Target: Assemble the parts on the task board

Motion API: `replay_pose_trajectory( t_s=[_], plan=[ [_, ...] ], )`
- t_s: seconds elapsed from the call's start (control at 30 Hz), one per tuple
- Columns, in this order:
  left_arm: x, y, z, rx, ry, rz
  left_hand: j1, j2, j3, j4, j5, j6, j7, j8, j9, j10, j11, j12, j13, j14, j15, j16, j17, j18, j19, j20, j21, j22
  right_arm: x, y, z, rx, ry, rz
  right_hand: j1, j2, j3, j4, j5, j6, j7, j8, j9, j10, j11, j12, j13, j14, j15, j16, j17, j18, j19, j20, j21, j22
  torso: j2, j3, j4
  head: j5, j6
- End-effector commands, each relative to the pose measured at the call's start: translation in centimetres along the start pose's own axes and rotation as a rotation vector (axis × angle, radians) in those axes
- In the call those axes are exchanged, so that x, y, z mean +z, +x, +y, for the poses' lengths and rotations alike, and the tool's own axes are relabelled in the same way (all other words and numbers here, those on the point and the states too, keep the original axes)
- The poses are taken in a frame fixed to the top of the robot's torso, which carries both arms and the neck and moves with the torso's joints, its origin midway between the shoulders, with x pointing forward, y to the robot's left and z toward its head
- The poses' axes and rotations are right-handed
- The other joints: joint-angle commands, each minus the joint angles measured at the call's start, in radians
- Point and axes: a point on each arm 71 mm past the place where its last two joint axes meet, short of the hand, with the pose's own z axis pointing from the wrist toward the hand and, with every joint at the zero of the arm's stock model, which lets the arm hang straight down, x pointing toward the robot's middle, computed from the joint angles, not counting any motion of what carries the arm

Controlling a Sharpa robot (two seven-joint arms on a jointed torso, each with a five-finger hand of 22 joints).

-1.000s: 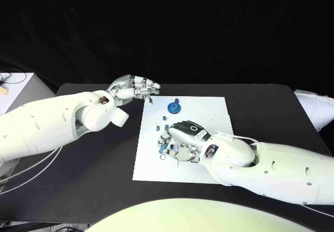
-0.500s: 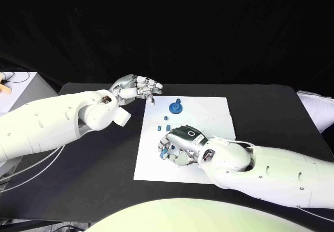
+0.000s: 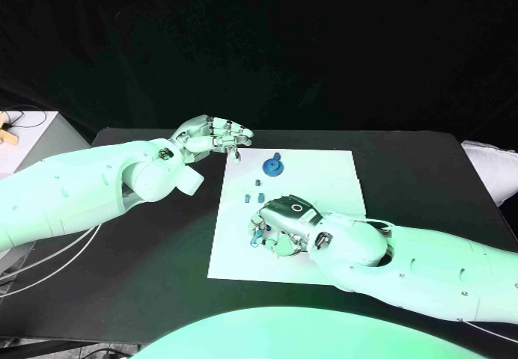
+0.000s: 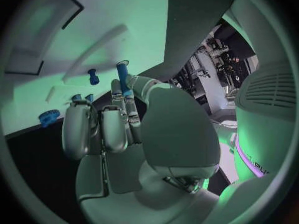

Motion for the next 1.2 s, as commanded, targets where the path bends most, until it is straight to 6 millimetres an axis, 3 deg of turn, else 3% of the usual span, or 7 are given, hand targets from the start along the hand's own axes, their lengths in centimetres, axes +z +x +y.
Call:
replay_pose_trajectory(
  t_s=[0.03, 1.2],
  plan=[
    [0.08, 0.23, -0.12, -0.013, 0.011, 0.016, 0.006, 0.0, -0.006, 0.002, -0.004, -0.003, 0.003, -0.004, 0.001, -0.009, 0.001, -0.003, -0.001, -0.001, 0.005, -0.004, -0.001, 0.014, 0.005, 0.001, -0.003, -0.001, -0.01, 0.38, 0.0, -0.024, 0.001, 0.026, 0.002, 0.01, 0.005, -0.003, 0.006, 0.006, 0.002, 0.004, 0.076, 0.044, -0.033, 0.006, 0.002, 0.015, -0.005, 0.002, 0.001, -0.013, 0.005, -0.003, -0.003, 0.037, 0.0, 0.0001, 0.0002, 0.001, 0.0],
    [0.04, 0.14, -0.07, -0.013, 0.009, 0.015, 0.006, 0.0, -0.006, 0.002, -0.004, -0.003, 0.003, -0.004, 0.001, -0.009, 0.001, -0.003, -0.001, -0.001, 0.005, -0.004, -0.001, 0.014, 0.005, 0.001, -0.003, -0.001, -0.36, 0.58, 0.25, -0.024, 0.0, 0.014, -0.003, 0.01, 0.01, -0.009, 0.006, 0.004, 0.002, 0.008, 0.082, 0.047, -0.033, 0.003, 0.002, 0.016, -0.005, 0.004, 0.003, -0.013, 0.006, -0.002, -0.001, 0.039, 0.0, 0.0004, -0.0004, 0.003, 0.0]
  ],
)
